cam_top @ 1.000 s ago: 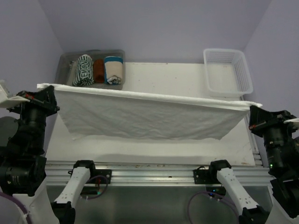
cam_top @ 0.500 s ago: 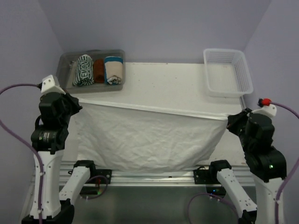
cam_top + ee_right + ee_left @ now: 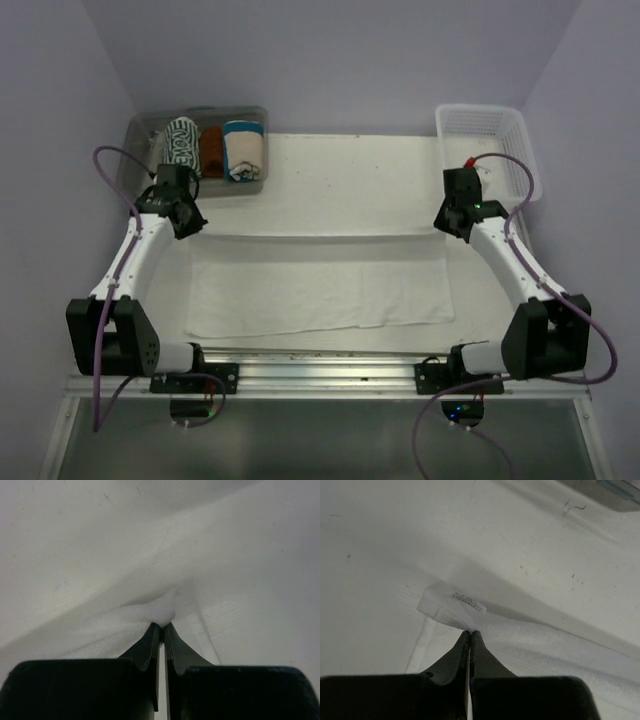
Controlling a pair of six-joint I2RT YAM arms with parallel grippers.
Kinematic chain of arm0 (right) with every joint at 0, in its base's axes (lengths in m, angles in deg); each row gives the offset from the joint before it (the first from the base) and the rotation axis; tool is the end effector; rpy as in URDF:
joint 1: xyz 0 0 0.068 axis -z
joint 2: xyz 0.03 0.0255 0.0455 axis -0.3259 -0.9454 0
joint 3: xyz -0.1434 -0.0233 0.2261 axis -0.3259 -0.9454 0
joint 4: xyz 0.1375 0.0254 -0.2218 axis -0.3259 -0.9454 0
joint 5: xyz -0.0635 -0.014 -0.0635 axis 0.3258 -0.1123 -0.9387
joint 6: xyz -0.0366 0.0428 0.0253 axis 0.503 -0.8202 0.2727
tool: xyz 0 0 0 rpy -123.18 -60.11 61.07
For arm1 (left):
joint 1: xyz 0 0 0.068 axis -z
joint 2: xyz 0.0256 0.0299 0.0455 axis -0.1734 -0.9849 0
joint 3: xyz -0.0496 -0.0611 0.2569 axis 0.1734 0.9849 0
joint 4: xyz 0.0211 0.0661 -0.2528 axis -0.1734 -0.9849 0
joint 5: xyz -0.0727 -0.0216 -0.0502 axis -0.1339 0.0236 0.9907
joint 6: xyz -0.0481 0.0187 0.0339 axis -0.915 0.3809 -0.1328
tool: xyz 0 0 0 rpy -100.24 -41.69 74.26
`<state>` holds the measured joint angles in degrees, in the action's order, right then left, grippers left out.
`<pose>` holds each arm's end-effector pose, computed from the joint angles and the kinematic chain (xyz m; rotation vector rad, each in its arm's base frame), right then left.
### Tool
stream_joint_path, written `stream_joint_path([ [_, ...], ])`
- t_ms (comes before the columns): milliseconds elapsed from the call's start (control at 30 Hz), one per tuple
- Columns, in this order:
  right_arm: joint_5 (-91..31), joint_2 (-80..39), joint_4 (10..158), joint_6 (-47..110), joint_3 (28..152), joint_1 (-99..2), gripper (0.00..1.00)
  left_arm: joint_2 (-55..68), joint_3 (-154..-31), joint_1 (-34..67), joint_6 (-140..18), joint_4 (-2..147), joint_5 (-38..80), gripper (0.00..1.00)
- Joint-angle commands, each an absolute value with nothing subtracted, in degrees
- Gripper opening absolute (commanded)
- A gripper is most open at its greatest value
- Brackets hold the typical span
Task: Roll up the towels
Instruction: Flatten the towel
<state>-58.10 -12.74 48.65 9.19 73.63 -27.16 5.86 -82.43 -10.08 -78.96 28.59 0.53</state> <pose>0.2728 0.0227 0.2702 0.5848 2.3072 -0.1309 0.2768 0.0101 0.2686 -0.7170 2.4013 0.0560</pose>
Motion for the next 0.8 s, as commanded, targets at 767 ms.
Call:
stream_joint_path([
  [767, -53.8, -35.5, 54.7, 10.7, 98.9, -26.6, 0.0, -8.5, -102.0, -12.9, -78.5, 33.1, 2.0, 0.0],
])
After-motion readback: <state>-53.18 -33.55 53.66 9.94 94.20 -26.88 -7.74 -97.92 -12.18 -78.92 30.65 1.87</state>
